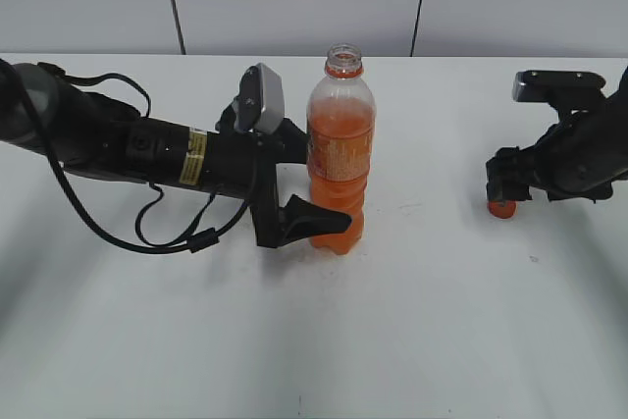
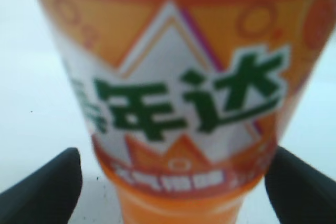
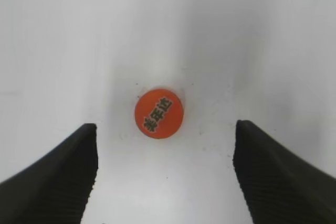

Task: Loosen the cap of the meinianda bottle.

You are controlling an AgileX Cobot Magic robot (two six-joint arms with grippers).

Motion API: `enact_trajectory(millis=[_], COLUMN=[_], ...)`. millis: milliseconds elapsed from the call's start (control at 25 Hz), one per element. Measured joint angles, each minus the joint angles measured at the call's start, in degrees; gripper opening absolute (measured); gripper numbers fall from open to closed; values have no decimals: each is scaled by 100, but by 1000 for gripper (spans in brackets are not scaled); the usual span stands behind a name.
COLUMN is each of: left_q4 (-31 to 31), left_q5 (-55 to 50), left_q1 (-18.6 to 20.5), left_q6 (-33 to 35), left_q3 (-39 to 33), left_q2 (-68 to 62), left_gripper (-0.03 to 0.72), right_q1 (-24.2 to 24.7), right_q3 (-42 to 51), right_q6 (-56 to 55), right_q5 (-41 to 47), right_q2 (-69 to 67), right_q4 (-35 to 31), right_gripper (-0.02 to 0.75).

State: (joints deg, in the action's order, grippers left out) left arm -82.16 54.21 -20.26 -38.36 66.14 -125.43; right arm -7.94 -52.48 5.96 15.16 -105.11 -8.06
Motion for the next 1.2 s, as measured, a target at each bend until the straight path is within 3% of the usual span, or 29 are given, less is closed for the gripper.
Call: enact_trajectory(millis=[200, 320, 440, 560, 840, 1040, 1120, 1200], left_q4=[-1233, -1993, -2206, -2172, -280, 775, 1750, 3299], left_q5=[159, 281, 89, -808, -4936, -6947, -7528, -7937], left_q1=[537, 883, 1174, 1369, 1421, 1421, 1431, 1431], left_q6=[-425, -676, -795, -852, -960, -881, -196, 1051], left_q3=[0, 0, 0, 0, -5, -5, -5, -5], left_q2=[95, 358, 683, 1087, 1892, 2106, 2206, 2328], left_gripper=[622, 545, 459, 409, 391, 391, 391, 391], right_q1=[0, 0, 0, 0, 0, 74, 164, 272], right_q3=[4, 4, -8, -181, -956, -1701, -2021, -2347], right_q6=[19, 25, 25, 25, 30, -211, -429, -524], right_q5=[76, 26, -204, -310, -273, 323, 839, 1394], right_q2=[676, 996, 1254, 1404, 1453, 1453, 1453, 1453], right_q4=[71, 259, 806, 1520, 2243, 2339, 2380, 2378], right_gripper=[595, 595, 595, 595, 594, 594, 594, 594])
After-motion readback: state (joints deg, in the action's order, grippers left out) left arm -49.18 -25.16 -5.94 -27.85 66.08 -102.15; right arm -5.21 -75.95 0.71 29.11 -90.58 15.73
